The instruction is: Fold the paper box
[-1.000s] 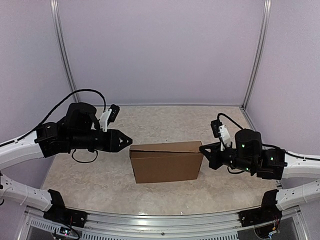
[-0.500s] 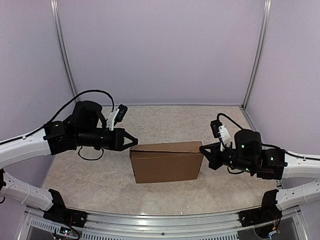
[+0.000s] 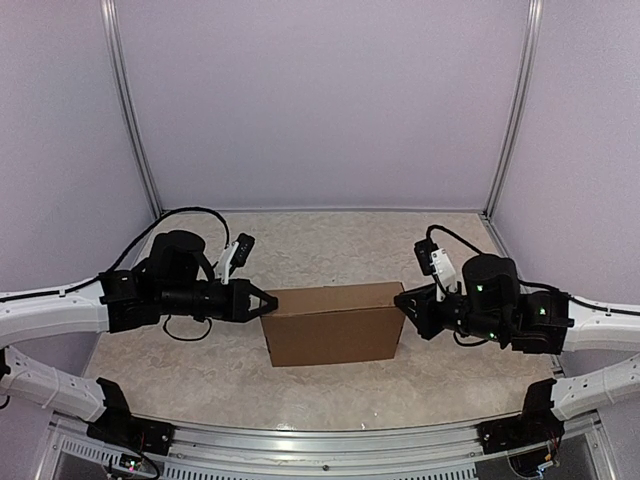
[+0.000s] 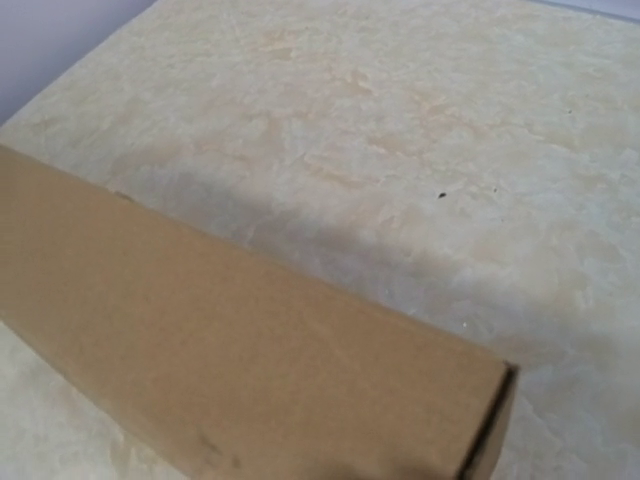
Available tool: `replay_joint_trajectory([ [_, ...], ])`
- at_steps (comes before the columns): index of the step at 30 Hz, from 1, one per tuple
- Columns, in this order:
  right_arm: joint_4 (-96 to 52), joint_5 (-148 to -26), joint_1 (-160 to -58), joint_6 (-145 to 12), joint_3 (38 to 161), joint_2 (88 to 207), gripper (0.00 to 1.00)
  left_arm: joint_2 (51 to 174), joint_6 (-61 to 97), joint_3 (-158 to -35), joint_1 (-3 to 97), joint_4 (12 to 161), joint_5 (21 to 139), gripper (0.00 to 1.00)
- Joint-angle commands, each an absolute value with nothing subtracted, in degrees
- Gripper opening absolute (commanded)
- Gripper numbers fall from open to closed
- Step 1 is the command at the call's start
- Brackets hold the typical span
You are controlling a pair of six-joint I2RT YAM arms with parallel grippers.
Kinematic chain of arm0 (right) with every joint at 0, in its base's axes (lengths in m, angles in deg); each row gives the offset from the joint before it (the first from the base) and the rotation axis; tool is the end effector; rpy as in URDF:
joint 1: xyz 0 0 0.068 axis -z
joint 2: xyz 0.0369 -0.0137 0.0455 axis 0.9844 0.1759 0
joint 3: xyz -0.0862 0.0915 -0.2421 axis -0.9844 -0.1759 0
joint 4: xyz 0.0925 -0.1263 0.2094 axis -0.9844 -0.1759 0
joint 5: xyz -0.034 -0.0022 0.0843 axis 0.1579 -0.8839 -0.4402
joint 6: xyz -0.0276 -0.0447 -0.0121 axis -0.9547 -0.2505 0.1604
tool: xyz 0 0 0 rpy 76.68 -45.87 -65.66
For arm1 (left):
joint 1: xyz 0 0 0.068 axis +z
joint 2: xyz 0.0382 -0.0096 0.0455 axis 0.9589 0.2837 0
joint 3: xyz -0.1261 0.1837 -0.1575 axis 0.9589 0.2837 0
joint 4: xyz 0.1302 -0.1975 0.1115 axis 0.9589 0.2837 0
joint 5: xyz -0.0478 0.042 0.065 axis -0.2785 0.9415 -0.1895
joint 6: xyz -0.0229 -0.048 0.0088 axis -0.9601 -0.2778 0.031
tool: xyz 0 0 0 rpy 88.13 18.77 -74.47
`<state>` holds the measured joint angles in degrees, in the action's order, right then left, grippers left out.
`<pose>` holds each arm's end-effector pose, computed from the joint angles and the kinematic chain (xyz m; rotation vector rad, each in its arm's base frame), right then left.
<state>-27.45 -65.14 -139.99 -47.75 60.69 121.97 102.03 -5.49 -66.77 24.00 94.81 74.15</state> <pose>0.1172 0.1863 0.2627 -0.4529 2.0096 0.6979 0.1585 -0.1989 0.2612 0.4460 2.2330 -1.1056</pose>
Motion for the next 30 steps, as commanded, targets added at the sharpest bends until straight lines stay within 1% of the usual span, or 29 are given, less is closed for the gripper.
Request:
replay_joint_trajectory([
  [1, -35.12, -67.37, -140.52, -48.9, 64.94, 123.48, 0.16, 102.89, -5.98, -62.94, 24.39, 102.34, 76.73, 0.0],
  [6, -33.94, -68.51, -140.63, -50.38, 69.48, 125.91, 0.17, 102.28, -5.7, -62.66, 24.39, 102.49, 76.85, 0.0],
  [8, -33.46, -68.39, -140.65, -50.63, 70.67, 126.93, 0.15, 102.28, -5.71, -62.45, 24.39, 102.54, 76.86, 0.0],
  [9, -33.26, -68.04, -140.65, -50.63, 71.07, 127.48, 0.13, 102.28, -5.77, -62.33, 24.39, 102.39, 76.77, 0.0],
  [12, -32.22, -66.39, -140.6, -50.65, 70.98, 128.28, 0.02, 102.2, -5.73, -62.04, 24.39, 102.27, 76.64, 0.0],
  [13, -32.14, -65.35, -140.61, -50.6, 70.69, 128.6, 0.0, 102.27, -5.67, -62.04, 24.39, 102.3, 76.6, 0.0],
  [19, -33.0, -62.44, -140.6, -48.82, 65.24, 130.4, 0.0, 102.52, -5.88, -61.89, 24.39, 102.22, 76.68, 0.0],
  [25, -29.94, -65.2, -140.6, -45.47, 57.26, 131.14, 0.0, 103.61, -6.56, -60.28, 24.39, 100.53, 76.58, 0.0],
  [27, -28.69, -65.65, -140.75, -45.55, 57.09, 131.2, 0.0, 104.27, -6.65, -59.96, 24.32, 99.72, 76.46, 0.0],
  [30, -28.07, -65.35, -140.93, -47.51, 60.27, 131.55, 0.0, 105.23, -6.81, -59.89, 24.05, 99.24, 76.33, 0.0],
])
